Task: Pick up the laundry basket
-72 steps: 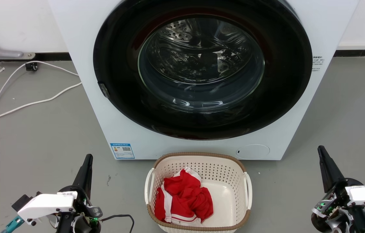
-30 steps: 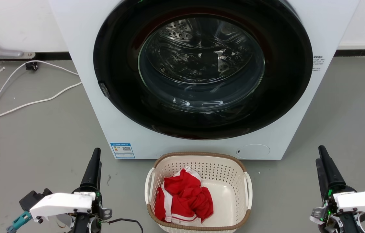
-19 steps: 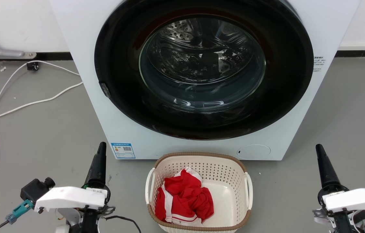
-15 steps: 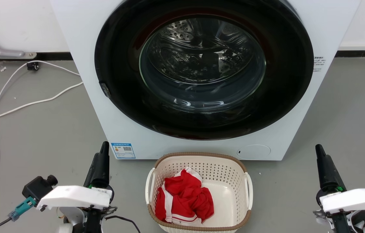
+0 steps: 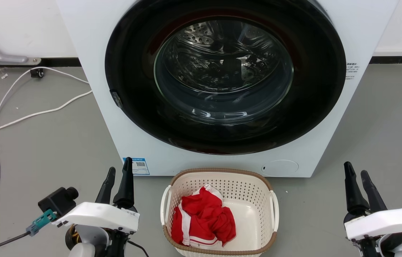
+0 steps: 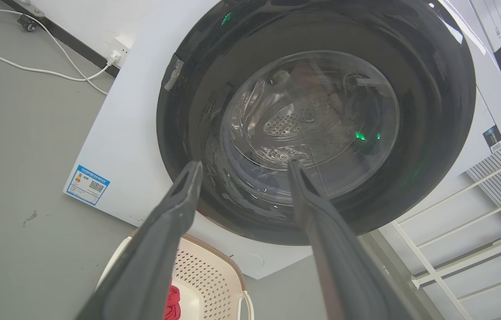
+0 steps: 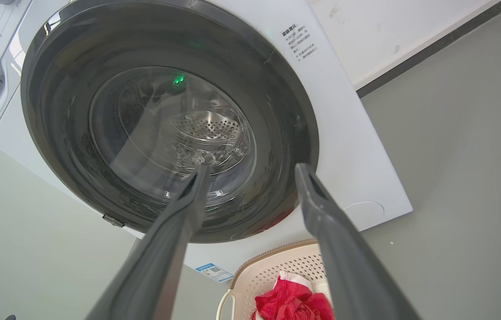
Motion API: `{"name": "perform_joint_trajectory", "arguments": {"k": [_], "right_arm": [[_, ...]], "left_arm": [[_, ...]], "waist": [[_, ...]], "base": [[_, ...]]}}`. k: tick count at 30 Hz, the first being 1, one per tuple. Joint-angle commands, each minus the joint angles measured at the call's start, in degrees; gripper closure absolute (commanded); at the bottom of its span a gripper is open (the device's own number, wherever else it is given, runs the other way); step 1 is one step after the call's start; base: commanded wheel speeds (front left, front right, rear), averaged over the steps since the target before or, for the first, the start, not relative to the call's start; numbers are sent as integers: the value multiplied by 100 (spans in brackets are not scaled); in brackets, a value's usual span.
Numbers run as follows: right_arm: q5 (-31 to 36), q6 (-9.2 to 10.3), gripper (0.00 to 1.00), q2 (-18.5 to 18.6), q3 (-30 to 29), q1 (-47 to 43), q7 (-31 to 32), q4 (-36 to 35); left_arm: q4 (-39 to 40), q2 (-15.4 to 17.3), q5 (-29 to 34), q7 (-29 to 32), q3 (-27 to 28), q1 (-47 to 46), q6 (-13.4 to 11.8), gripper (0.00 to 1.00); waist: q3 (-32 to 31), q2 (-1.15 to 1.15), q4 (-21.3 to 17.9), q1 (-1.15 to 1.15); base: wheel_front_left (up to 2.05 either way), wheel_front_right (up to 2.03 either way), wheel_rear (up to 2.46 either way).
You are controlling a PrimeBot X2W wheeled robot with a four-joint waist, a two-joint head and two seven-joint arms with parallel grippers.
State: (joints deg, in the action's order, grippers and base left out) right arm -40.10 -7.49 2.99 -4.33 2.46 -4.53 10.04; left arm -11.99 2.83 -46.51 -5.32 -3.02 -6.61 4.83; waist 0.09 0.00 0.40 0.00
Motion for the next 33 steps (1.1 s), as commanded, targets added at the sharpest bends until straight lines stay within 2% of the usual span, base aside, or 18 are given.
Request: {"name": "perform_joint_trajectory", "arguments": {"k": [1, 9, 12, 33], "right_arm": [[234, 0, 0, -1, 17, 57, -57, -91], [788, 0, 0, -3, 52, 34, -102, -103], [1191, 0, 0, -5, 55, 18, -130, -126], [2725, 0, 0, -10, 55, -104, -166, -247]], "left_arm": [[20, 12, 244, -73, -34, -188, -25, 0], [-93, 11, 848, -190, -139, -232, -42, 0], [-147, 11, 1238, -268, -193, -250, -78, 0], [-375, 11, 2637, -566, -351, -323, -167, 0]], "waist": [[0, 0, 3, 0], [-1, 0, 11, 0], [-5, 0, 14, 0], [-7, 0, 45, 0]], "base": [[0, 0, 0], [0, 0, 0], [0, 0, 0], [0, 0, 0]]}}
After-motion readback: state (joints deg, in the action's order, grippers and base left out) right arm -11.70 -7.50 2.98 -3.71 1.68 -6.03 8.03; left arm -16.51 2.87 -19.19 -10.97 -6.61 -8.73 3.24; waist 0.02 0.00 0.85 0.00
